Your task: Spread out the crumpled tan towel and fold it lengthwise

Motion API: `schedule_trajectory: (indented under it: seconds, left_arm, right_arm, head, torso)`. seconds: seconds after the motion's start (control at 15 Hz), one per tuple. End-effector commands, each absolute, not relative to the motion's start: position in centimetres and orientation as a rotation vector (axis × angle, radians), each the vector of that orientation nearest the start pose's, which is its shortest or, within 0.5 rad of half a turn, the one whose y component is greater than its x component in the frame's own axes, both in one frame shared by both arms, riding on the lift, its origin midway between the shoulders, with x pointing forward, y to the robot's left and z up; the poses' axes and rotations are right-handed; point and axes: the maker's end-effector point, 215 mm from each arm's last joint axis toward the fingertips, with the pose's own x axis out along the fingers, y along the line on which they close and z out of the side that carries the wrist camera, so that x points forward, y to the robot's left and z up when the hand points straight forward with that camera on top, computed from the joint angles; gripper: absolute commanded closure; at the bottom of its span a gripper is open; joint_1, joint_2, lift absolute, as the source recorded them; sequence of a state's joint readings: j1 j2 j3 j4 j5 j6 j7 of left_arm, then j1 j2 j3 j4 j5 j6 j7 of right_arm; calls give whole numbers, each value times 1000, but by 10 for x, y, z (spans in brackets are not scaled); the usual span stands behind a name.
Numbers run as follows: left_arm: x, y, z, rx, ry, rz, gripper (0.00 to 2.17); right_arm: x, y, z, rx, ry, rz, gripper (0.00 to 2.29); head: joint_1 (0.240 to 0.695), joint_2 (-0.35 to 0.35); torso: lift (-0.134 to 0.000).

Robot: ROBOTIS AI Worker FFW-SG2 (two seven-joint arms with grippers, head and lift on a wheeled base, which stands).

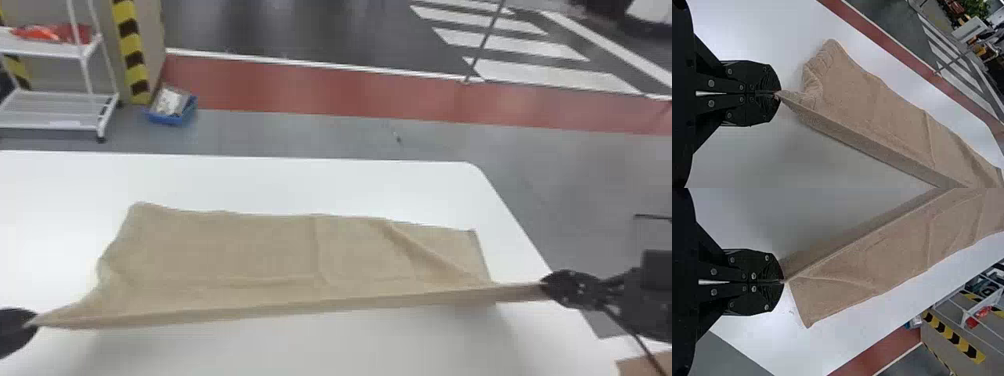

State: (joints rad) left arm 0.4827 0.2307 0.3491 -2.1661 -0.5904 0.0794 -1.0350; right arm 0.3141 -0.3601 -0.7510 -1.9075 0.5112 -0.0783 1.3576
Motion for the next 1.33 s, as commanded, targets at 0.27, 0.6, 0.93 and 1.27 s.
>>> schedule_trajectory:
  seconds: [0.27, 0.6, 0.93, 1.27]
  left_arm:
    - [418, 274, -357, 925, 403, -720, 2091]
    - [473, 284, -320, 930, 363, -656, 2091]
    - [444, 336, -333, 929, 428, -617, 2091]
    - [426, 346, -342, 948, 442, -642, 2091]
  right_arm:
    - [412, -490, -323, -778, 567, 568, 2081]
    - [431, -471, -320, -769, 565, 586, 2078]
    - [403, -458, -341, -958, 609, 681, 2081]
    - [387, -444, -379, -943, 676, 749, 2081]
  head:
    - [695, -290]
    - [695, -273]
    - [695, -193]
    - [695, -149]
  torso:
    - [-124]
    - [-124]
    - [-124]
    - [-124]
